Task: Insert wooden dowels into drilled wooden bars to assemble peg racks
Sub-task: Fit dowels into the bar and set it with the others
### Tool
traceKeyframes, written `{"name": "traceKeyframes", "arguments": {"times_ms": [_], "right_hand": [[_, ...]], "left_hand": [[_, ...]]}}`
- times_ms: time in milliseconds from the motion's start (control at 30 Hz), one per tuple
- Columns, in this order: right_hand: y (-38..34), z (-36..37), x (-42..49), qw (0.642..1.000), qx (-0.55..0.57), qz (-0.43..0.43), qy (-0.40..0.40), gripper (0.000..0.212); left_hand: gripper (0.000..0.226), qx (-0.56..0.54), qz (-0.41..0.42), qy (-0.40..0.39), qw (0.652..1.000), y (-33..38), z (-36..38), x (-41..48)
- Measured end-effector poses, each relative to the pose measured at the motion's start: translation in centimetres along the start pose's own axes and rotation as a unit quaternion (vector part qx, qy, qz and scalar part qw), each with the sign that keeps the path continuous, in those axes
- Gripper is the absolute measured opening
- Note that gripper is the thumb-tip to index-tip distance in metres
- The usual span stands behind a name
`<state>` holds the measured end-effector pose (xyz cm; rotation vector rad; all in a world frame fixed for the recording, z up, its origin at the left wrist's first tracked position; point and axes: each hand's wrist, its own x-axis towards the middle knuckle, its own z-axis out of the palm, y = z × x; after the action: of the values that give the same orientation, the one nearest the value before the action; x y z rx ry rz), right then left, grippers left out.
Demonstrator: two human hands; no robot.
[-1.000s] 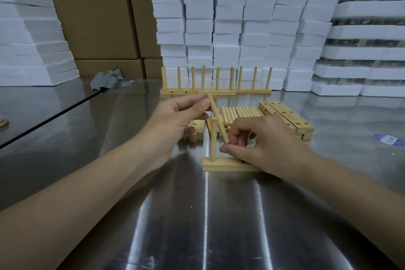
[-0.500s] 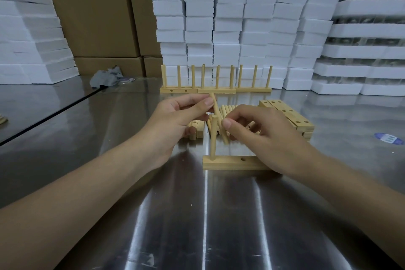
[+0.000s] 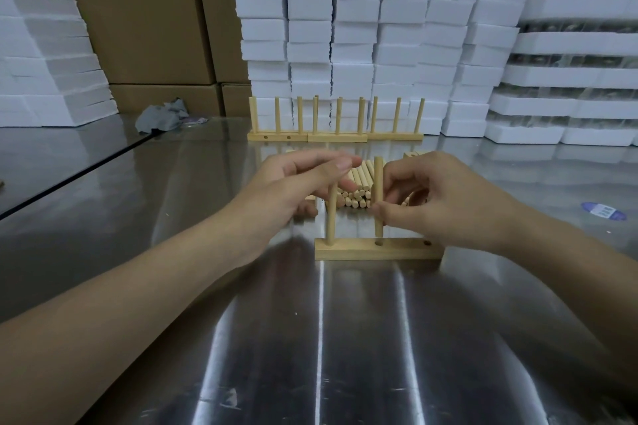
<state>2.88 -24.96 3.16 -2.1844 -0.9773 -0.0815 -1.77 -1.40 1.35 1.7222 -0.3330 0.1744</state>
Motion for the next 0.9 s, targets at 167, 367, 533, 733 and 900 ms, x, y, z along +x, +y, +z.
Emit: {"name": "traceKeyframes", "arguments": {"times_ms": [167,367,533,733,900], "right_hand": [[-0.3,-0.4,-0.3,0.999,0.003,0.001,-0.034,0.011],[-0.8,-0.8,-0.4,0.998,0.018,-0.004,-0.057,0.022],[-1.0,-0.8,-0.4,0.996,0.023,0.002,-0.082,0.015],[-1.1,-0.6,-0.2,0.996,0.019,0.008,-0.081,0.019],[-0.7,0.1,0.0,0.999,-0.022,0.004,-0.046,0.014]], "left_hand": [[0.033,0.012,-0.005,-0.004,1.0,-0.1,-0.1,0.0],[0.035,0.008,-0.015,-0.008,1.0,-0.7,0.2,0.1],[0.039,0.01,-0.011,-0.008,1.0,-0.7,0.2,0.2],[0.039,0.001,-0.009,0.003,1.0,-0.7,0.1,0.2],[0.037,0.009,0.0,0.011,1.0,-0.6,0.2,0.1]]}}
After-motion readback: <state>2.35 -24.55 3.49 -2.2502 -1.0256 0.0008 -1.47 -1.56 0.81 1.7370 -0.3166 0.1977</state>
